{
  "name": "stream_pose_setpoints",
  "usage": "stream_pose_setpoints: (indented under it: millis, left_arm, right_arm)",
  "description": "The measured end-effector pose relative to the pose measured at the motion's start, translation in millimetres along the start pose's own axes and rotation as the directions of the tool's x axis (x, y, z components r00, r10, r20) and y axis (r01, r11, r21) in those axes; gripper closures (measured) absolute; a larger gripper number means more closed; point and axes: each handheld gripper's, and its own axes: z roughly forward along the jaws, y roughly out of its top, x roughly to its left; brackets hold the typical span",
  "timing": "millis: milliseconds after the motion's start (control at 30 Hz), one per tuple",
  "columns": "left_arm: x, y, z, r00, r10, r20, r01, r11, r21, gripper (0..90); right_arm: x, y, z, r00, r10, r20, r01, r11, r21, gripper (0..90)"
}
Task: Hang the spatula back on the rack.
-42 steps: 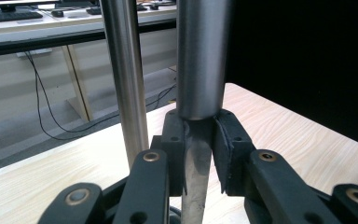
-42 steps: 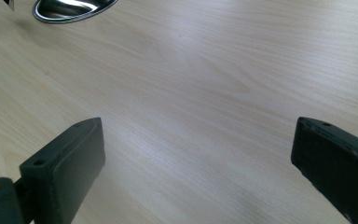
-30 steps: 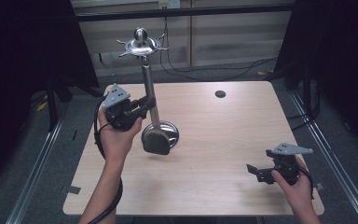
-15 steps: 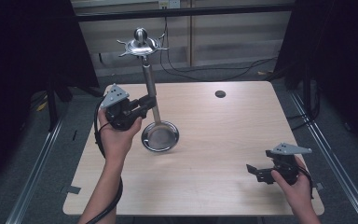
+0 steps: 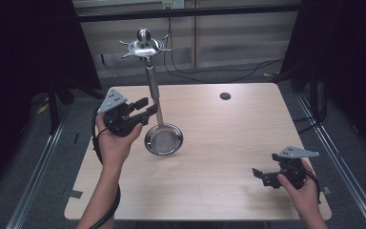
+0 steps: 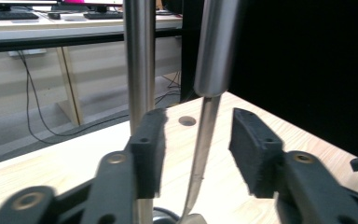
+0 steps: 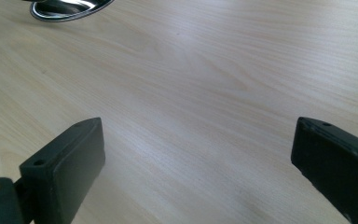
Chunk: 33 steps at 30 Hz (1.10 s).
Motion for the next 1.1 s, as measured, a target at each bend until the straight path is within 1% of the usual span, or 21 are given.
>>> stream_pose_setpoints:
  millis: [67,100,133,167,233,267,333,400,500,567,600,633,667,733,867,900,933,1000,1100]
  left_arm:
    - [0.8,-1.2,-1.0,1.0,-0.002,-0.007,0.002,1.0,0.002,45.6]
    - [2.2,-3.4,-3.4,0.9998,-0.005,-0.021,0.005,1.0,-0.007,42.3]
    - [2.2,-3.4,-3.4,0.9998,-0.005,-0.021,0.005,1.0,-0.007,39.4]
    - [3.1,-4.5,-4.4,0.9995,-0.005,-0.031,0.005,0.9999,-0.012,39.4]
    - [4.2,-6.3,-6.1,0.9991,-0.01,-0.041,0.01,0.9998,-0.018,33.3]
    - [5.3,-7.4,-7.8,0.999,-0.007,-0.044,0.006,0.9999,-0.013,29.3]
    - [5.2,-8.3,-8.2,0.9991,-0.01,-0.042,0.009,0.9998,-0.018,28.7]
    - [4.8,-11.6,-9.7,0.9986,0.001,-0.052,-0.001,1.0,-0.005,24.4]
    - [4.3,-15.3,-11.0,0.9982,0.003,-0.06,-0.004,0.9999,-0.012,19.1]
    - [4.3,-16.6,-11.6,0.998,0.004,-0.064,-0.004,1.0,-0.005,16.2]
    - [5.0,-18.1,-12.2,0.998,0.011,-0.062,-0.011,0.9999,0.003,16.2]
    - [4.1,-19.2,-11.7,0.998,-0.005,-0.063,0.005,1.0,-0.007,14.5]
    - [5.0,-21.6,-13.2,0.9972,-0.003,-0.075,0.003,1.0,0.0,12.9]
    - [6.1,-23.8,-14.3,0.9971,-0.01,-0.075,0.01,0.9999,-0.004,11.7]
    - [7.9,-27.3,-15.9,0.9971,-0.011,-0.076,0.011,0.9999,-0.002,10.4]
    - [7.9,-28.2,-16.2,0.9966,-0.016,-0.081,0.016,0.9999,-0.003,10.1]
    - [8.1,-30.7,-16.7,0.9969,-0.017,-0.076,0.017,0.9998,-0.007,9.6]
    - [8.0,-31.9,-17.0,0.9966,-0.012,-0.081,0.012,0.9999,-0.001,9.4]
    - [7.5,-36.1,-18.0,0.9974,-0.006,-0.072,0.006,1.0,0.007,8.6]
  right_arm:
    - [0.5,0.3,0.3,1.0,0.001,0.0,-0.001,1.0,-0.003,2.6]
    - [0.8,0.6,0.4,1.0,-0.002,0.0,0.002,1.0,-0.002,2.6]
    - [0.8,0.6,0.4,1.0,-0.002,0.0,0.002,1.0,-0.002,2.6]
    - [1.0,0.9,0.5,1.0,-0.004,-0.001,0.004,1.0,-0.002,2.6]
    - [1.3,1.5,1.0,1.0,-0.008,-0.002,0.008,1.0,-0.004,2.6]
    - [1.7,1.9,1.8,1.0,-0.004,-0.004,0.004,1.0,-0.004,2.6]
    - [1.9,2.0,2.0,1.0,-0.004,-0.004,0.004,1.0,-0.003,2.6]
    - [2.6,3.4,3.1,1.0,-0.005,-0.008,0.005,1.0,-0.004,2.6]
    - [3.9,4.4,4.6,0.9999,-0.009,-0.011,0.009,1.0,-0.001,2.6]
    - [3.9,4.3,5.1,0.9998,-0.016,-0.014,0.016,1.0,0.0,2.6]
    - [4.3,4.2,5.8,0.9998,-0.015,-0.009,0.015,1.0,0.0,2.6]
    - [4.4,4.1,6.1,0.9998,-0.016,-0.01,0.016,1.0,0.001,2.6]
    - [4.7,4.1,6.0,0.9998,-0.014,-0.014,0.014,1.0,0.0,2.6]
    - [4.4,3.7,5.9,0.9998,-0.015,-0.012,0.015,1.0,-0.001,2.6]
    - [4.2,3.3,5.3,0.9998,-0.014,-0.011,0.014,1.0,0.003,2.6]
    - [4.0,3.1,5.1,0.9999,-0.014,-0.009,0.014,1.0,0.002,2.6]
    - [4.1,2.9,4.8,0.9999,-0.014,-0.008,0.014,1.0,0.002,2.6]
    - [4.1,2.8,4.8,0.9999,-0.014,-0.008,0.014,1.0,0.002,2.6]
    - [4.2,2.6,4.7,0.9999,-0.013,-0.01,0.013,1.0,0.002,2.6]
